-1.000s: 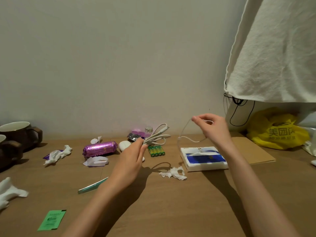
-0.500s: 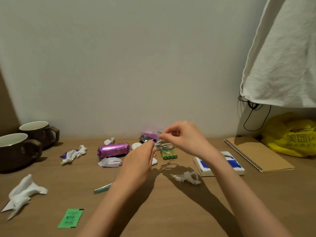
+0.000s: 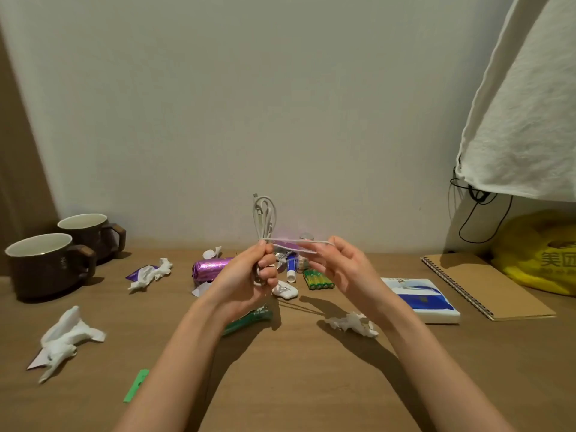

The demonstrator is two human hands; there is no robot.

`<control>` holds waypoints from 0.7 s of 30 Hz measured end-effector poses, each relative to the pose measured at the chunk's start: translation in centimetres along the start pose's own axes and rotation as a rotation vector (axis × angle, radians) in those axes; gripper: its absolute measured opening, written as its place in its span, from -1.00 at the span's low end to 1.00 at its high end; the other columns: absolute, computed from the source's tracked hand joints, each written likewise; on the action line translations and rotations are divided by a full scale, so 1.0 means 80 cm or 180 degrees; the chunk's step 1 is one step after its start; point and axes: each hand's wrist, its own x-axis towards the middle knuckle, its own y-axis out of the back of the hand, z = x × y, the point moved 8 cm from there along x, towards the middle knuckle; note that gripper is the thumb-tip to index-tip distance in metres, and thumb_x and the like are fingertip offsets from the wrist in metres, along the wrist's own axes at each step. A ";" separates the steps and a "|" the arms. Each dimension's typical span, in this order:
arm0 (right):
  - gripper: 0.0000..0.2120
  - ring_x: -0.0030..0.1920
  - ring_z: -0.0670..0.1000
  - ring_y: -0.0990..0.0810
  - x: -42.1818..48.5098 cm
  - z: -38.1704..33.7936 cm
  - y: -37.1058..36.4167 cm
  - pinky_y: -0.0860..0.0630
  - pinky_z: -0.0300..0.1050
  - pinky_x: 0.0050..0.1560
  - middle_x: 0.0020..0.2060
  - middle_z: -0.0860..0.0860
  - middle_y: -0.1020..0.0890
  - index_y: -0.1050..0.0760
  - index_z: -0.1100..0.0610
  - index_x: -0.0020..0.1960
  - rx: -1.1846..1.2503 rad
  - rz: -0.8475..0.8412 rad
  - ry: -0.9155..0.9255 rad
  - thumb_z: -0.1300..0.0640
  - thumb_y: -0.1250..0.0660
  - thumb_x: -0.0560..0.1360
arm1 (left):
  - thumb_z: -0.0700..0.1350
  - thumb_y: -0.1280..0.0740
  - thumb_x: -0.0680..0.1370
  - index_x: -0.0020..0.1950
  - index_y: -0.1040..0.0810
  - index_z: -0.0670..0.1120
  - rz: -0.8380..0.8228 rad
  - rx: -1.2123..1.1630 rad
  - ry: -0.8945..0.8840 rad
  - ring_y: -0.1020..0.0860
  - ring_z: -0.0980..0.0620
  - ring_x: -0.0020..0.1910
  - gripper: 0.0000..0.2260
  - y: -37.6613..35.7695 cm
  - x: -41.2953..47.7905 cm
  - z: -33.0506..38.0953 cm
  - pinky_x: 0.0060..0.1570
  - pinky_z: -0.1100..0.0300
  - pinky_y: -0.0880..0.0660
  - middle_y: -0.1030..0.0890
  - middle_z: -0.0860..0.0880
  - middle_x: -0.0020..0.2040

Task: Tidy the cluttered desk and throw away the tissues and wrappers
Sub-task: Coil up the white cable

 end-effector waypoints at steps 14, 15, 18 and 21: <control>-0.69 -0.35 -0.02 -0.49 0.006 0.018 0.002 -0.53 -0.27 -0.32 -0.30 0.15 -0.52 -0.52 0.10 0.17 -0.0311 0.0395 0.0072 0.27 -0.43 0.45 | -0.10 -0.31 0.54 -0.19 -0.44 -0.13 -0.1488 -0.0484 0.0865 -0.26 0.14 -0.48 -0.84 -0.043 -0.026 -0.017 -0.45 0.29 -0.30 -0.29 0.04 -0.39; -0.71 -0.40 -0.06 -0.49 0.006 0.019 -0.001 -0.53 -0.25 -0.37 -0.24 0.16 -0.59 -0.56 0.07 0.19 -0.0319 0.0261 0.0029 0.25 -0.39 0.48 | -0.11 -0.35 0.52 -0.19 -0.44 -0.13 -0.1528 -0.0486 0.0893 -0.23 0.14 -0.48 -0.84 -0.044 -0.028 -0.017 -0.45 0.29 -0.29 -0.28 0.04 -0.39; -0.76 -0.48 -0.10 -0.35 0.002 0.025 -0.002 -0.33 -0.25 -0.49 -0.32 0.03 -0.60 -0.61 -0.01 0.15 -0.0805 0.0058 -0.0076 0.16 -0.38 0.50 | -0.12 -0.37 0.51 -0.20 -0.46 -0.13 -0.1593 -0.0506 0.0980 -0.17 0.13 -0.47 -0.85 -0.045 -0.030 -0.019 -0.46 0.29 -0.26 -0.21 0.05 -0.38; -0.83 -0.45 -0.12 -0.33 -0.001 0.027 0.001 -0.25 -0.25 -0.47 -0.43 -0.10 -0.57 -0.66 0.00 0.07 -0.1080 0.0025 -0.0096 0.09 -0.39 0.49 | -0.12 -0.34 0.52 -0.21 -0.46 -0.13 -0.1543 -0.0507 0.1121 -0.16 0.14 -0.48 -0.85 -0.039 -0.028 -0.024 -0.48 0.30 -0.23 -0.19 0.06 -0.38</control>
